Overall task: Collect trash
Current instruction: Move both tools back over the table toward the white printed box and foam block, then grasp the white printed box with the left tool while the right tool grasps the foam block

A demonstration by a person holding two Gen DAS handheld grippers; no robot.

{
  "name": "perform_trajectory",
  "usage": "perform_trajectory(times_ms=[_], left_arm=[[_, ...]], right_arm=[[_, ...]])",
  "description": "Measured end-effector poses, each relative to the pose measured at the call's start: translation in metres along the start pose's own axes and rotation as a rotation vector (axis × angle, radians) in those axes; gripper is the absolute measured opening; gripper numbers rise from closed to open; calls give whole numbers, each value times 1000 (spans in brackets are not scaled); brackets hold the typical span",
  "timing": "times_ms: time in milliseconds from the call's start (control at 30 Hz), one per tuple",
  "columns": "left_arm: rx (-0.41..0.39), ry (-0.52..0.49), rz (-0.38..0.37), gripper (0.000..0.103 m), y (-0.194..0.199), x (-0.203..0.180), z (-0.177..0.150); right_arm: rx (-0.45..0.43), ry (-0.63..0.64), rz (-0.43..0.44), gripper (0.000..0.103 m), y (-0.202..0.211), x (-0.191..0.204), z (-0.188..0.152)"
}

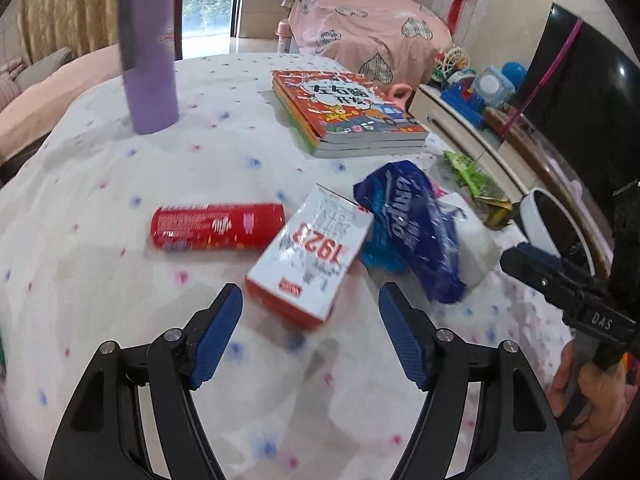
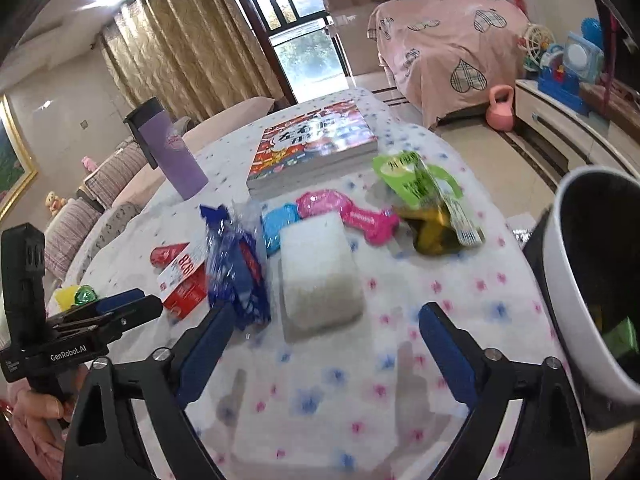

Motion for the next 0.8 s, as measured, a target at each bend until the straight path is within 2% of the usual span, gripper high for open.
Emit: perform_trajectory(times_ms=[133,233,267,300,367,500,800], left_arm=[[8,-17,19,72,-12,0,8],[6,-33,29,72,-18,-2,11],[9,-44,35,67,-20,-4,11],[10,-57,43,57,-20,-7,10],[13,-82,56,55,-20,-11,8],[14,-69,21,53,-11,-16,-3],[6,18,-88,53,24,-39,-39]], right_arm=[[31,15,-17,80,-21,1,9],[68,12,-11,78,-37,0,11],[76,10,-3,72,-40,0,11],[81,14,-2,68,-42,1,10],[91,28,3,52,-46,4,8],[66,55,2,50,-36,11,4],[11,-2,36,49,14,-4,-14]])
Point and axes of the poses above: each gripper's, at about its wrist camera, not at the fingertips, and y roughly against the way its jaws point, x to its left, z to its top, the point moved 4 cm from there along -y, roughly the way its jaws point, and after that the axes turned 4 degrees about -z, right-handed, at the moved point
